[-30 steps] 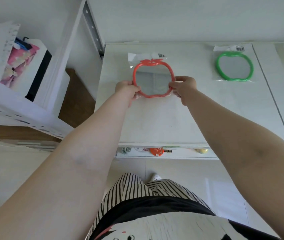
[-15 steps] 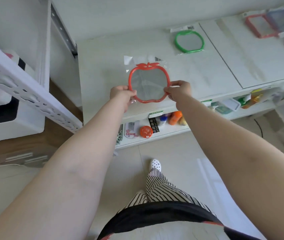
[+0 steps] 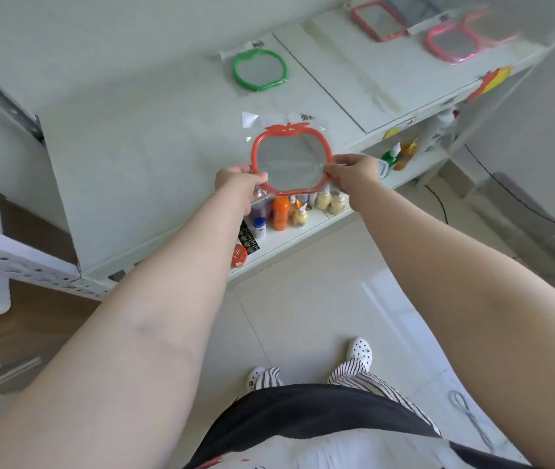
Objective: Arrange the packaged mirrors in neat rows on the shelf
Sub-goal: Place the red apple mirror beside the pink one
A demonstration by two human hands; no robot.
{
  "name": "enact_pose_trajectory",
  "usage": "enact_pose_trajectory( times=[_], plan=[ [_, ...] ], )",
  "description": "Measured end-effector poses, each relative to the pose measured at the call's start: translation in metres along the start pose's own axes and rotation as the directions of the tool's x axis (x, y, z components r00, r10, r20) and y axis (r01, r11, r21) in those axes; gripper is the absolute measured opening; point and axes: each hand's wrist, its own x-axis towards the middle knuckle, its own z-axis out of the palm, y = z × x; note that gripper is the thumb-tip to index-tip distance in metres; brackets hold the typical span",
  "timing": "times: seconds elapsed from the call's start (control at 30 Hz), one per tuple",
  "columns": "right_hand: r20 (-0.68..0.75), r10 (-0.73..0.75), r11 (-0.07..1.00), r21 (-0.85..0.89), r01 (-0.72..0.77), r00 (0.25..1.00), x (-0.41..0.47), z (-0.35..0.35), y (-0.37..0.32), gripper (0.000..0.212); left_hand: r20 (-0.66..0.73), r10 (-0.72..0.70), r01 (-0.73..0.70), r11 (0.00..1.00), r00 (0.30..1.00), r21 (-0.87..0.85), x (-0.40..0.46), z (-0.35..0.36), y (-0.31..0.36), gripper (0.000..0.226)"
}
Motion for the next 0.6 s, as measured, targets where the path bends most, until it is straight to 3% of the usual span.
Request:
enact_pose_trajectory(
  times=[0.37, 0.6],
  plan=[
    [-0.098, 0.029, 0.998, 0.057, -0.024, 0.995, 0.091, -0.194, 0.017, 0.03, 0.107, -0.025, 0.022, 1.0, 0.994, 0.022, -0.017, 0.214, -0.02, 0.019],
    [-0.07, -0.013, 0.999, 0.037, 0.015, 0.997, 0.15, -0.253, 0.006, 0.036, 0.037, -0.059, 0.058, 0.998, 0.998, 0.03, -0.018, 0.294, -0.01, 0.021]
  ],
)
